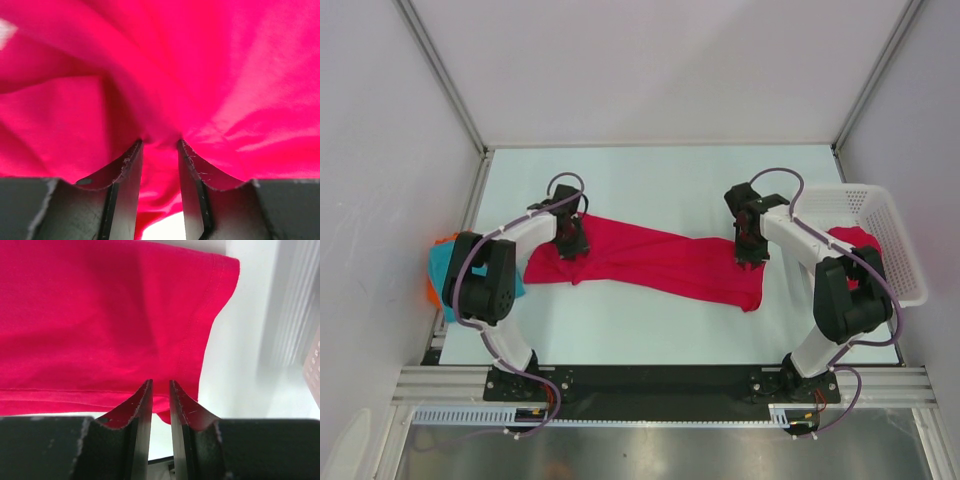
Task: Fold and stack the t-shirts
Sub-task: Rotate the tshirt 90 degrees
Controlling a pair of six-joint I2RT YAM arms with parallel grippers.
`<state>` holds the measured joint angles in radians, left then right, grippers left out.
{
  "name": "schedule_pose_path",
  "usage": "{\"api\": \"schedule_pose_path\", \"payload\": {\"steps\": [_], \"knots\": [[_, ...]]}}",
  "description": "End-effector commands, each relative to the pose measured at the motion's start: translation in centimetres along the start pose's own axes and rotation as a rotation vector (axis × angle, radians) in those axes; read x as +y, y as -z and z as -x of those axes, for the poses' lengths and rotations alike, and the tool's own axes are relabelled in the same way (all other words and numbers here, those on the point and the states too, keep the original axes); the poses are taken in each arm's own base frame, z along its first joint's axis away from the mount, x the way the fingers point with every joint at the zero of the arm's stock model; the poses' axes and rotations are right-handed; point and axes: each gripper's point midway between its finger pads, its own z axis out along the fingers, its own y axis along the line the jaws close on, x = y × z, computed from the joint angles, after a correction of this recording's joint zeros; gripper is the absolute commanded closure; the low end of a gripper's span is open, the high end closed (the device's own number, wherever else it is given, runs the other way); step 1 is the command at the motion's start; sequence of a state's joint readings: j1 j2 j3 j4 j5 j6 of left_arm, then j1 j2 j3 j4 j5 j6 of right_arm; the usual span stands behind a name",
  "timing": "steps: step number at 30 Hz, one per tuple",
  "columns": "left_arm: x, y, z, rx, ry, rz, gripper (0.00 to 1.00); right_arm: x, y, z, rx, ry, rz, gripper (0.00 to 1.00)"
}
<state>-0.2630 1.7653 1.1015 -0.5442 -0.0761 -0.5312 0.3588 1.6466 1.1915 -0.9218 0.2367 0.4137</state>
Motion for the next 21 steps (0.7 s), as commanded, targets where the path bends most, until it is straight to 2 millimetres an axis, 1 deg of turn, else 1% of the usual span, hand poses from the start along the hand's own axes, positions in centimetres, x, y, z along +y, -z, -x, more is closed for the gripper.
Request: {"api": "schedule_pose_path", "payload": {"steps": [1, 2, 4, 12, 15, 20, 21], "knots": [[3.5, 0.8, 0.5, -0.032, 0.051, 0.078, 0.60, -0.5, -0.1, 0.5, -0.015, 0.000, -0.006, 0.75], [4.1, 1.4, 0.9, -0.050, 0.068, 0.085, 0.60, -0.5, -0.2, 0.4, -0.011, 0.000, -0.003, 0.75], [5.1, 1.7, 0.4, -0.053, 0.077, 0.106, 0.60, -0.1, -0.4, 0.4, -0.011, -0.001, 0.012, 0.75], [6.4, 2.8, -1.2, -0.074, 0.108, 0.125, 0.60, 0.8, -1.5, -0.1, 0.005, 0.011, 0.040, 0.75], [7.2, 3.2, -1.6, -0.092, 0.122, 0.150, 0.60, 0.9, -1.7, -0.3, 0.011, 0.013, 0.049, 0.76], [8.0, 4.6, -1.6, -0.149, 0.157, 0.166, 0.60, 1.3, -2.3, -0.5, 0.021, 0.023, 0.057, 0.76], [8.1, 4.7, -1.8, -0.151, 0.161, 0.167, 0.60, 1.4, -2.4, -0.4, 0.020, 0.024, 0.059, 0.76]]}}
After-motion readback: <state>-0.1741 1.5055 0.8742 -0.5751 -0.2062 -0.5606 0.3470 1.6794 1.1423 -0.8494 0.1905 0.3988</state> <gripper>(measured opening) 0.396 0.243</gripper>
